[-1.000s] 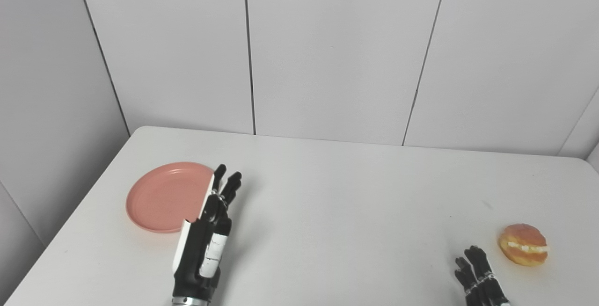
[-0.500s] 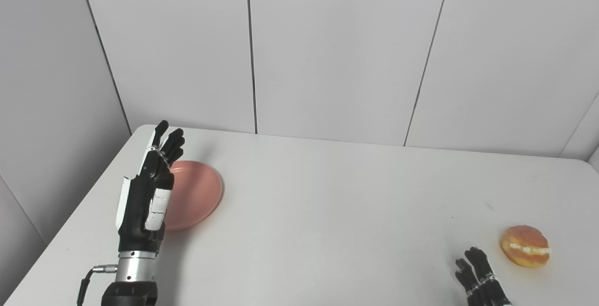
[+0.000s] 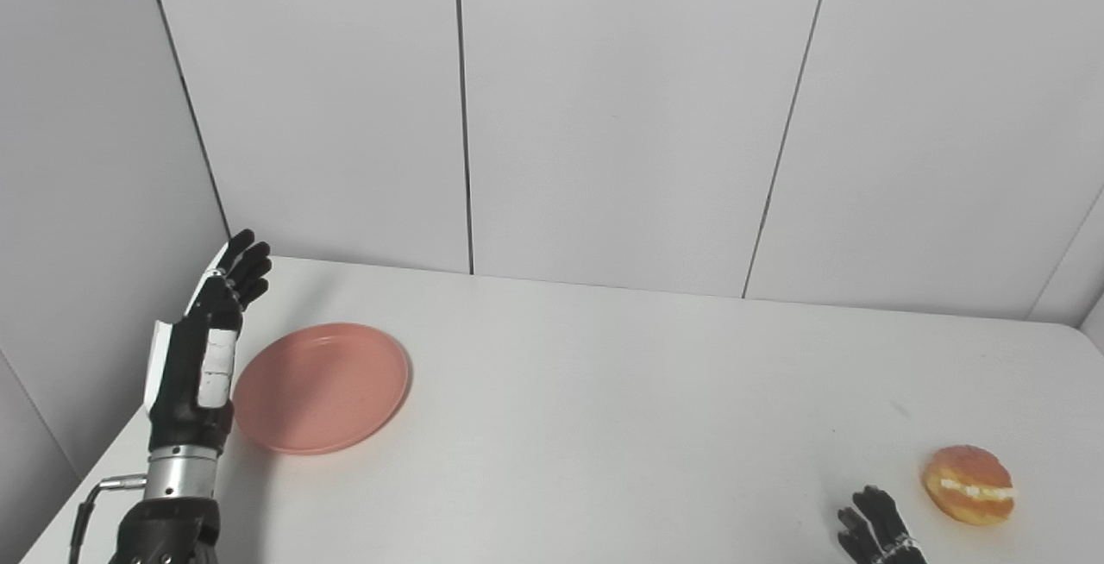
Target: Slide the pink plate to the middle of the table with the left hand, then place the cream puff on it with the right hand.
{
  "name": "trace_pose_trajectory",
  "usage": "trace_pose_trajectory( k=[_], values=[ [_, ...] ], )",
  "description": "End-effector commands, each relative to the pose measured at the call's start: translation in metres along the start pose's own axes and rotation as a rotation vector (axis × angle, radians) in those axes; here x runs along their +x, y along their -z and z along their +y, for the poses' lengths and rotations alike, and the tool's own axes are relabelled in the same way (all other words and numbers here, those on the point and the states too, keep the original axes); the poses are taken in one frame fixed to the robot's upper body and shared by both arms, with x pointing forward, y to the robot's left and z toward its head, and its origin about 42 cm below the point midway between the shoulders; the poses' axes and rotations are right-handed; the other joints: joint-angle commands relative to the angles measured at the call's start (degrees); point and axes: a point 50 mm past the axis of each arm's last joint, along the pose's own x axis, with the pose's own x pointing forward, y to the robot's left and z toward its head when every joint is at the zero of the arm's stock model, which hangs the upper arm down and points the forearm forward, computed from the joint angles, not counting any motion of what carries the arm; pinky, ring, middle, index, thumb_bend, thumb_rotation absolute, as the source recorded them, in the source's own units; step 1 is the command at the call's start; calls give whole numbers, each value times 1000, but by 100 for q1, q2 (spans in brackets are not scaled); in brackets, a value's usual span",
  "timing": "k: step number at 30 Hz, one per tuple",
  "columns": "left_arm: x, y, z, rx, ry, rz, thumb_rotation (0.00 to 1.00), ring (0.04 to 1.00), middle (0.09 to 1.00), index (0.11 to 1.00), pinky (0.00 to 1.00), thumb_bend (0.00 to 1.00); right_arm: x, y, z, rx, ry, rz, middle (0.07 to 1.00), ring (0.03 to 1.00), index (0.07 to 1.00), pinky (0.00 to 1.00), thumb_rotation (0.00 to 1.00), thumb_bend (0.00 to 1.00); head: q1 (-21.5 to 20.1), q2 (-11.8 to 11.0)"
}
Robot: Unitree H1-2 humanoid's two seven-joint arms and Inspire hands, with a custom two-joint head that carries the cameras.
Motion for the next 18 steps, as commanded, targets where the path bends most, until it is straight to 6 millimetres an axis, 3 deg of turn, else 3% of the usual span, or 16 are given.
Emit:
trace_pose_trajectory(
  k=[1, 8, 15, 18],
  values=[
    [25, -12, 13, 28, -16, -74, 1000, 883, 874, 851, 875, 955, -15, 35, -7, 1, 50, 195, 944, 928, 921, 946, 1000, 856, -4, 14],
    [50, 13, 32, 24, -58, -4, 960, 884, 865, 844, 849, 954, -15, 35, -6, 0, 49, 192, 944, 926, 925, 948, 1000, 852, -27, 27],
    [56, 37, 39, -9, -91, 69, 948, 899, 882, 851, 875, 987, -15, 35, -6, -1, 43, 195, 944, 925, 926, 951, 1000, 846, -59, 64],
    [59, 48, 42, -38, -94, 94, 929, 911, 886, 847, 904, 950, -15, 34, -6, 1, 44, 196, 941, 919, 923, 946, 1000, 852, -74, 70]
  ],
)
